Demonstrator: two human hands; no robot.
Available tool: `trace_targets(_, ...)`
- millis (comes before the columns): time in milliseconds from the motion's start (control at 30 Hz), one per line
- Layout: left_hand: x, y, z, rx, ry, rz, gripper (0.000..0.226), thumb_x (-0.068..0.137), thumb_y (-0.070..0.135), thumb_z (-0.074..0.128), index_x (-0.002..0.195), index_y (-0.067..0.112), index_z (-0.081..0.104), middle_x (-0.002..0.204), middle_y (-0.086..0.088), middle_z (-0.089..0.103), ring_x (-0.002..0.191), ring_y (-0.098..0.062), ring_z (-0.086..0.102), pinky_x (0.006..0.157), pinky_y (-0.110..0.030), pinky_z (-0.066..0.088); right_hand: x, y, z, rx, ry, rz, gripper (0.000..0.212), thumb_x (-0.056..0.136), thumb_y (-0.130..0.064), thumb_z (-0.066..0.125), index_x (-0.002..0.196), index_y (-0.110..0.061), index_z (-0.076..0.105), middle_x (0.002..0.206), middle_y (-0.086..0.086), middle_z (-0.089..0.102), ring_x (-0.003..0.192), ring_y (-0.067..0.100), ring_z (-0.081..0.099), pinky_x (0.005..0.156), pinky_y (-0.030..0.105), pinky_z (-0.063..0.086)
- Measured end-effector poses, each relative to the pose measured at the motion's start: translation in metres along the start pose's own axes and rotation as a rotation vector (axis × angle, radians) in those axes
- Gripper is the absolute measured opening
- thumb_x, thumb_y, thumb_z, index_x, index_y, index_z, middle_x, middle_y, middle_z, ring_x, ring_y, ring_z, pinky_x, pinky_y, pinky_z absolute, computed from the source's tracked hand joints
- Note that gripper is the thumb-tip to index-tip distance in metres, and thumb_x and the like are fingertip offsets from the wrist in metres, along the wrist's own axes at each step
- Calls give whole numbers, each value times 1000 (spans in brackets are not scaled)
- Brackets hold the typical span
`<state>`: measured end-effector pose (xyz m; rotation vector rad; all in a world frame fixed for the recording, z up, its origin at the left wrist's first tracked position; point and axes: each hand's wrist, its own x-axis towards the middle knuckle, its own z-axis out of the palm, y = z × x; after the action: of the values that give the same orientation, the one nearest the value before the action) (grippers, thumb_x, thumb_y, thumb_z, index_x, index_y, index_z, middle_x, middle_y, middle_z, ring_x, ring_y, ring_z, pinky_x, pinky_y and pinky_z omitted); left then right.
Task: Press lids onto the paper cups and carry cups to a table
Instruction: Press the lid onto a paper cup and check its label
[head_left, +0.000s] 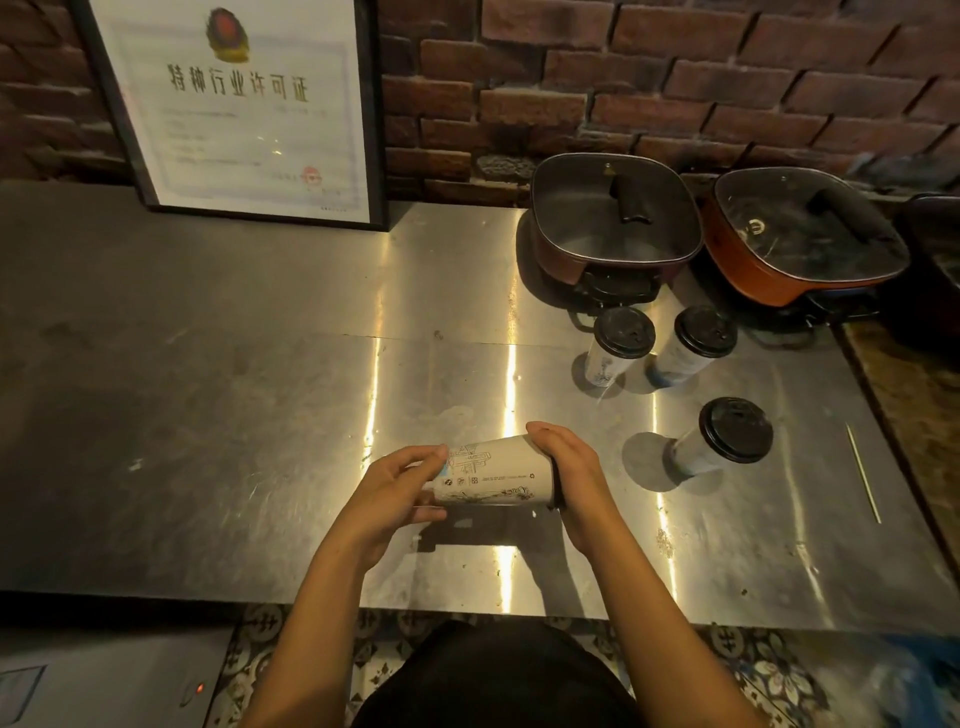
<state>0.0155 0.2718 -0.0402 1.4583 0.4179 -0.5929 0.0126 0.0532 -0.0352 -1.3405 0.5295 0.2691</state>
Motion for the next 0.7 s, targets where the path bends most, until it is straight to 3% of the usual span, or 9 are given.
trace_targets(133,1,-4,-1,-15,-24,47,42,88,25,78,129,25,68,125,-8,72,118,-30,68,96,-49,60,-1,-2,-3,-7,-1,-9,25,77,-46,66,94,-31,76,95,-2,74,85,14,69,53,20,52)
trace_targets(267,-1,2,3,-6,-6,23,63,67,53,79,124,29,70,114,-6,77,106,-29,75,85,-42,65,-1,-2,-4,-5,10,-21,27,77,-47,66,97,-31,75,100,0,73,92,19,69,55,22,53)
trace_targets(333,-1,4,5,11,1,11,61,66,58,77,118,25,74,108,-8,78,97,-31,78,78,-39,66,-1,-3,-3,-5,16,-27,24,77,-47,66,96,-34,75,102,0,73,97,22,69,61,25,56)
trace_targets(500,-2,0,1,-6,-27,80,56,70,36,82,123,21,71,123,-8,73,114,-29,72,95,-46,61,1,-3,-7,-1,21,-31,35,77,-48,67,107,-30,72,112,1,70,101,21,66,57,22,54)
trace_targets(600,-4,-1,4,9,-3,66,56,70,43,80,121,23,72,122,-8,73,109,-29,74,92,-45,62,2,-1,-9,13,25,-19,29,82,-45,69,107,-30,73,114,4,71,102,23,67,57,22,55)
trace_targets(700,-5,0,5,36,5,42,56,71,46,78,122,23,72,121,-11,72,103,-31,77,90,-47,63,4,1,-9,13,33,-21,37,76,-50,69,108,-30,73,114,3,71,103,23,67,59,23,55)
